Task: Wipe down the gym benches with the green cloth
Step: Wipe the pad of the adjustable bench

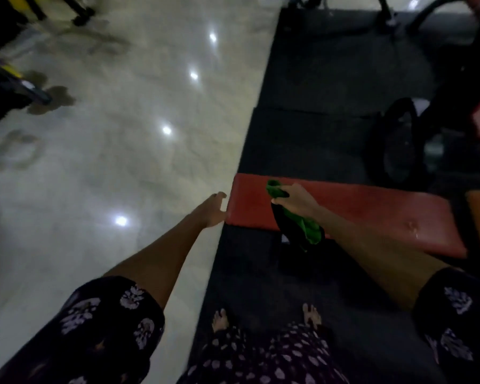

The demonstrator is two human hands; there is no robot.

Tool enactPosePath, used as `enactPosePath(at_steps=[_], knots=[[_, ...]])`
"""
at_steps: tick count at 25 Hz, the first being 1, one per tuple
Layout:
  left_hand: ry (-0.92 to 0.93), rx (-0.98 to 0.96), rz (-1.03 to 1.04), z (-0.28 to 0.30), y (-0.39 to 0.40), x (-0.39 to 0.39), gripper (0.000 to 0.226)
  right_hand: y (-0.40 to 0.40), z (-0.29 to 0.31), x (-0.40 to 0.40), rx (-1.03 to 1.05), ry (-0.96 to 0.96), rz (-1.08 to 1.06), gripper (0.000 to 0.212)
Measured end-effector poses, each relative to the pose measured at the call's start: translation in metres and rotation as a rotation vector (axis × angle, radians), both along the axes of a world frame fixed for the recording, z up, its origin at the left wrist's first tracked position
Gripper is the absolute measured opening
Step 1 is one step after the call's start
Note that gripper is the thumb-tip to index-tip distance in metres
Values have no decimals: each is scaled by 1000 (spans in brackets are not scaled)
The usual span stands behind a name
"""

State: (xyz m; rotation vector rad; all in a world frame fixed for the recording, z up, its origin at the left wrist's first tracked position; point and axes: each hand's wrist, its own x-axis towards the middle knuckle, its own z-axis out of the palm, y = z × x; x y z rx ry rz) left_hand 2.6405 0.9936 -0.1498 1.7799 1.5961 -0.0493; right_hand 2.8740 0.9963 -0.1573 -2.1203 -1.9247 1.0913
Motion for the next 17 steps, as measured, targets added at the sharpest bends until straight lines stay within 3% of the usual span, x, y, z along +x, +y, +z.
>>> enactPosePath(at_steps=[6,12,15,17], knots=[[15,-111,-171,-43,28,-41,55,-25,-30,-42,-126,-16,-152,51],[-45,-154,-192,-123,47,-47,52,9,-82,-65,-181,-110,-93,47],[-129,-65,-91,-178,67,-40,45,50,-124,-73,-123,-159,-116,48],[-234,-6,116,-220,88,-30,44,81,-166,-82,-81,-234,-176,51]])
